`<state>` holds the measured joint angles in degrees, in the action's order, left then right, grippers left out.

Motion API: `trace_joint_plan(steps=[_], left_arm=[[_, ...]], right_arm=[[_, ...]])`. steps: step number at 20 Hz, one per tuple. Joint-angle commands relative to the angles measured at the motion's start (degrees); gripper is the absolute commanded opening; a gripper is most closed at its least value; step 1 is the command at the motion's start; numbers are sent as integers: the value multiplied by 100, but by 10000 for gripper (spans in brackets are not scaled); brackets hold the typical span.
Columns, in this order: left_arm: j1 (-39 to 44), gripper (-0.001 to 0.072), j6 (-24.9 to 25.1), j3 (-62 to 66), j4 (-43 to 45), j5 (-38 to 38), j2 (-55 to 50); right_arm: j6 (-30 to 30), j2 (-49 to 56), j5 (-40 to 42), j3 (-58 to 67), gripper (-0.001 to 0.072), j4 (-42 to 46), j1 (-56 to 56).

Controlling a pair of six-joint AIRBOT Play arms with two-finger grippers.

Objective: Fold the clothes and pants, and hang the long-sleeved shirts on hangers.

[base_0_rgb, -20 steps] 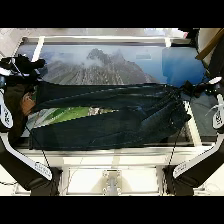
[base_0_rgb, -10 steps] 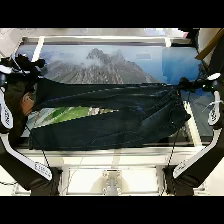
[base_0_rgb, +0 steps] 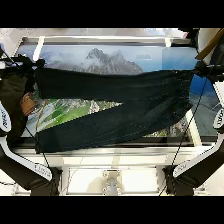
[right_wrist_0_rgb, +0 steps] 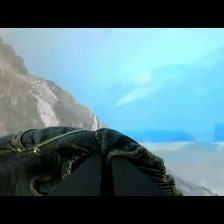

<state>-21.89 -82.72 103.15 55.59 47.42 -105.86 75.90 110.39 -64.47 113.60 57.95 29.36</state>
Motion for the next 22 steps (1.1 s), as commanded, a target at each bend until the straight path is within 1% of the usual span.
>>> trace_joint_plan(steps=[1,3,4,5,6,7,8,9,10,11,12,14,15,16,17,18,20,22], left_arm=[[144,16,-483,4,249,-664,-291],[223,17,-647,7,225,-1121,-422],[264,53,-647,4,223,-1305,-452],[293,305,-682,7,223,-1436,-452],[286,530,-968,11,225,-1513,-428],[225,547,-1189,13,223,-1475,-378],[138,546,-1207,15,225,-1311,-284],[13,546,-1198,15,238,-957,-127],[-129,546,-1078,15,321,-461,68],[-295,541,-778,15,592,203,323],[-455,476,-728,9,1102,918,619],[-682,467,-721,-85,2070,2009,1270],[-750,467,-684,-264,2522,2293,1637],[-817,467,-684,-643,3016,2420,2072],[-914,467,-684,-1193,3327,2426,2514],[-1091,466,-686,-1963,3445,2398,2994],[-1604,466,-686,-3696,3285,2083,3849],[-2223,466,-645,-5187,2697,1637,4468]], right_arm=[[682,291,699,35,28,376,-297],[1128,542,1390,35,29,374,-522],[1215,621,1655,35,34,372,-625],[1213,658,1856,35,159,374,-710],[1215,660,2017,39,374,374,-772],[1279,640,2004,92,382,374,-763],[1362,601,1840,166,383,380,-713],[1362,520,1556,229,382,380,-627],[1335,361,1163,236,382,391,-487],[1196,160,651,236,383,446,-323],[949,-66,120,234,383,503,-173],[581,-651,-769,140,383,577,136],[520,-999,-1047,37,383,605,280],[446,-1300,-1226,-55,383,649,396],[372,-1604,-1432,-184,383,664,501],[240,-1880,-1648,-356,383,664,581],[28,-2450,-2013,-916,383,662,706],[-2,-2994,-1989,-1600,383,656,721]])
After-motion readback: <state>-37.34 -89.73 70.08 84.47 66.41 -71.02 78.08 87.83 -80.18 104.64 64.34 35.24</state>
